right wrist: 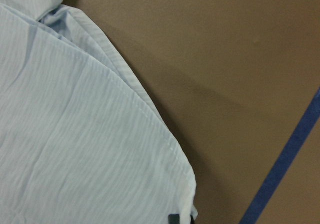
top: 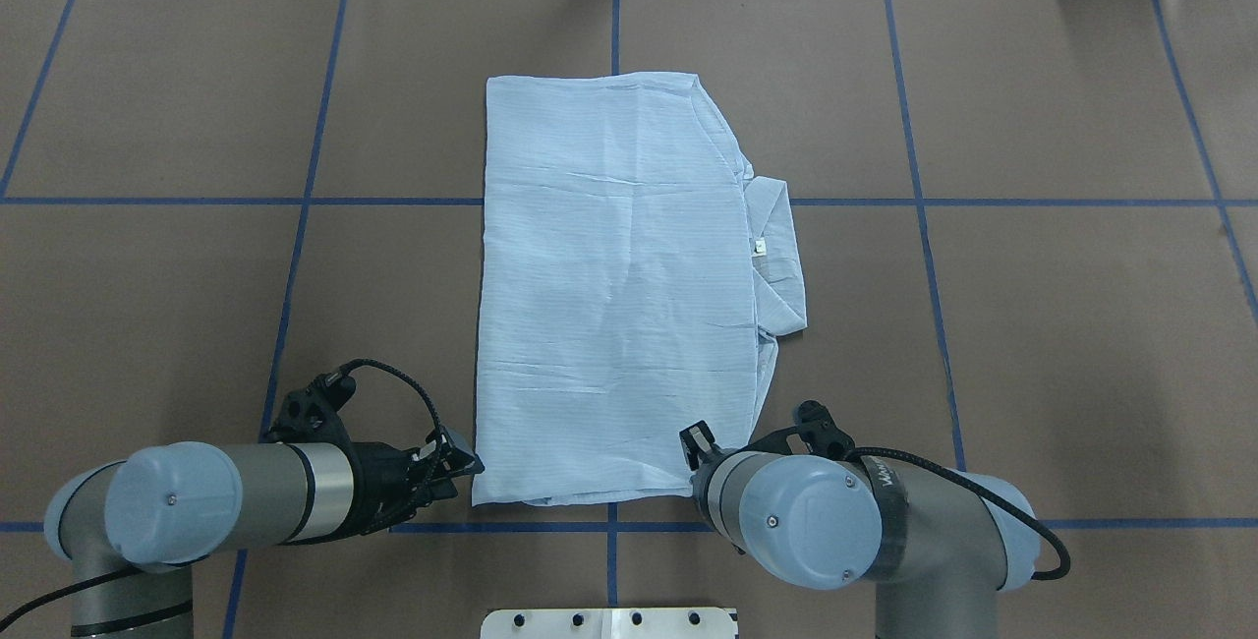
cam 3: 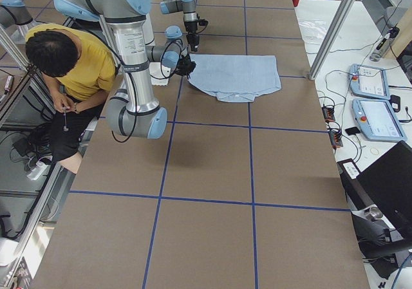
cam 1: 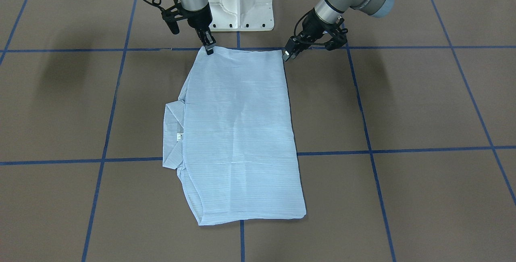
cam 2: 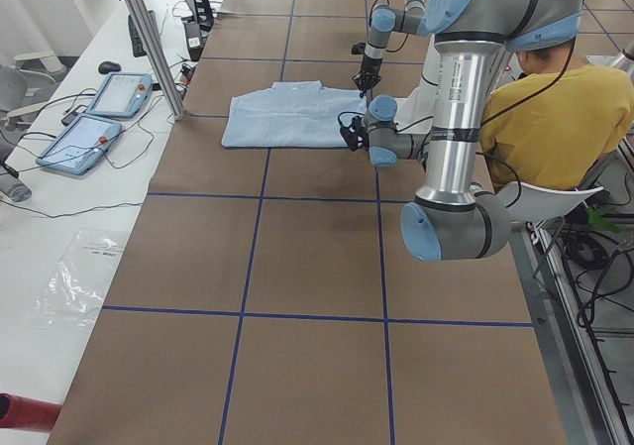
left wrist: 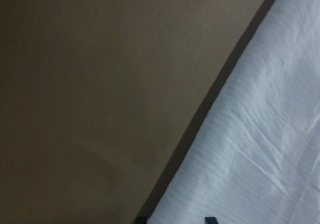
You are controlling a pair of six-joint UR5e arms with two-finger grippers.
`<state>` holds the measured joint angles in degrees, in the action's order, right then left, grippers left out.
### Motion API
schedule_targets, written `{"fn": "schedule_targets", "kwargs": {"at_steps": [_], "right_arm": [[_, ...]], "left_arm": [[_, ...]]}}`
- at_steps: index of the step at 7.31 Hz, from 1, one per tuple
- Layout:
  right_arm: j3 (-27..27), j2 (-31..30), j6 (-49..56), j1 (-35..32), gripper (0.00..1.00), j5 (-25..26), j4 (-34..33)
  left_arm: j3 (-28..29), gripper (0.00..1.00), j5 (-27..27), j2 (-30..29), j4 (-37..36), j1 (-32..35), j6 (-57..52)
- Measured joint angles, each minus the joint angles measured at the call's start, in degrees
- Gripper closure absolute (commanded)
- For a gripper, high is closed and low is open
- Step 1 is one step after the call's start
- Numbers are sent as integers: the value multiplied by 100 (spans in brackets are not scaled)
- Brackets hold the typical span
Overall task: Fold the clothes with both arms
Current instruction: 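Move the left gripper to the other near corner beside the right gripper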
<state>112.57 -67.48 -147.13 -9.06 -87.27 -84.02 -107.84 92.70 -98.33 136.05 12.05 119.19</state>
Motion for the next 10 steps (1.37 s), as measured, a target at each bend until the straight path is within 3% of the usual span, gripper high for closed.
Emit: {"fn": "schedule_targets", "kwargs": {"at_steps": [3,4,5,6,10], "right_arm": [[64,-1,0,0,100,5,2],[85,-11,0,-1,100,7,1],[93,-18,0,-4,100,8,0],[95,-19,0,-5,100,8,0],[118,-47,-2,3,100,12,-1]], "left_arm": [[74,51,-90,-116,-175,-143,24],[86,58,-93,-145,-189,-153,25],[98,87,-94,-176,-196,-156,25],[101,100,-94,-196,-199,-161,25],[6,100,-75,-259,-194,-157,303]]}}
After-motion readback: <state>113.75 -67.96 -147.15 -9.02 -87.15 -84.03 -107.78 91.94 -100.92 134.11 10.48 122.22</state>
